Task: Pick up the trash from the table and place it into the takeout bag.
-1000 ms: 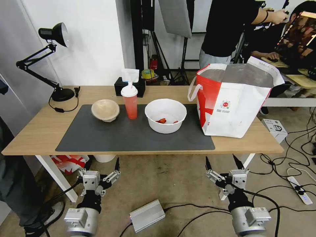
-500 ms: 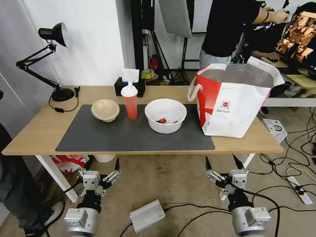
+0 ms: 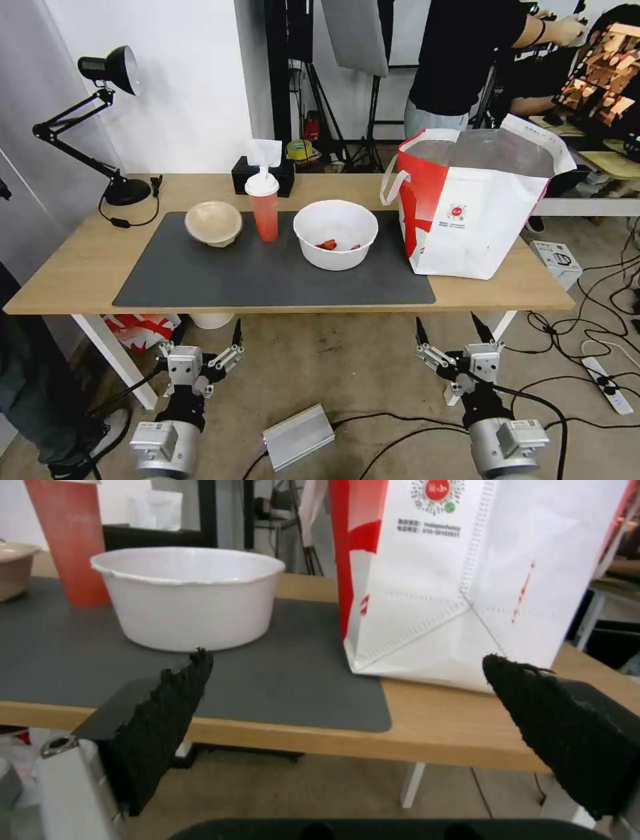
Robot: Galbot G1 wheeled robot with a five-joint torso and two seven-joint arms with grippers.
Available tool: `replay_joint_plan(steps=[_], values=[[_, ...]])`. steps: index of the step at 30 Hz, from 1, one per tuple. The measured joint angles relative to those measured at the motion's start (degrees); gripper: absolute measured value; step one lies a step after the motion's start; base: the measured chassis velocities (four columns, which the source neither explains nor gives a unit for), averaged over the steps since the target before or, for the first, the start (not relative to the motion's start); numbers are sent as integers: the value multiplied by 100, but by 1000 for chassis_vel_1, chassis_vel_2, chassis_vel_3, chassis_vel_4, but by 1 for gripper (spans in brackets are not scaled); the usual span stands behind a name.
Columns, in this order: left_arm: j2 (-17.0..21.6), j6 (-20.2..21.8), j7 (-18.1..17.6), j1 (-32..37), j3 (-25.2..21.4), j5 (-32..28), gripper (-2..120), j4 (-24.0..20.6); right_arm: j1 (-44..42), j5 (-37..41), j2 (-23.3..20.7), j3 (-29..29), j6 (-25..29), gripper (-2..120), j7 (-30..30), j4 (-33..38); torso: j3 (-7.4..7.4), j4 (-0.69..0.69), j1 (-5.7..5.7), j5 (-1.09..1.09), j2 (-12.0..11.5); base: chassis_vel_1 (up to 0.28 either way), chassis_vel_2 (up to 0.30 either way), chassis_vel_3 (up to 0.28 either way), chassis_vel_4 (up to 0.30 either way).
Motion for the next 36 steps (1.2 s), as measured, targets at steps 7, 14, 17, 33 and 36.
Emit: replay_joint_plan(steps=[7,14,17,33,36], values=[[474,464,-1098,59,366,-479,100,-391,135,565,-992,-53,-297,100,386,108,0,0,0,0,0,0,0,0,0],[832,819,-1920,106,643,-844,100,-683,262,1099,-1936,-103,-573,100,748,211,0,0,0,0,0,0,0,0,0],[846,834,-1953,108,655,-858,100,-696,337,1406,-2482,-133,-734,100,957,268,0,0,0,0,0,0,0,0,0],[987,-302,-1634,-9,366,-761,100,-796,502,1915,-3451,-125,-506,100,1145,441,0,0,0,0,0,0,0,0,0],[1001,-351,-1607,-12,340,-755,100,-812,538,1973,-3469,-131,-403,100,1065,441,0,0,0,-1,0,0,0,0,0]])
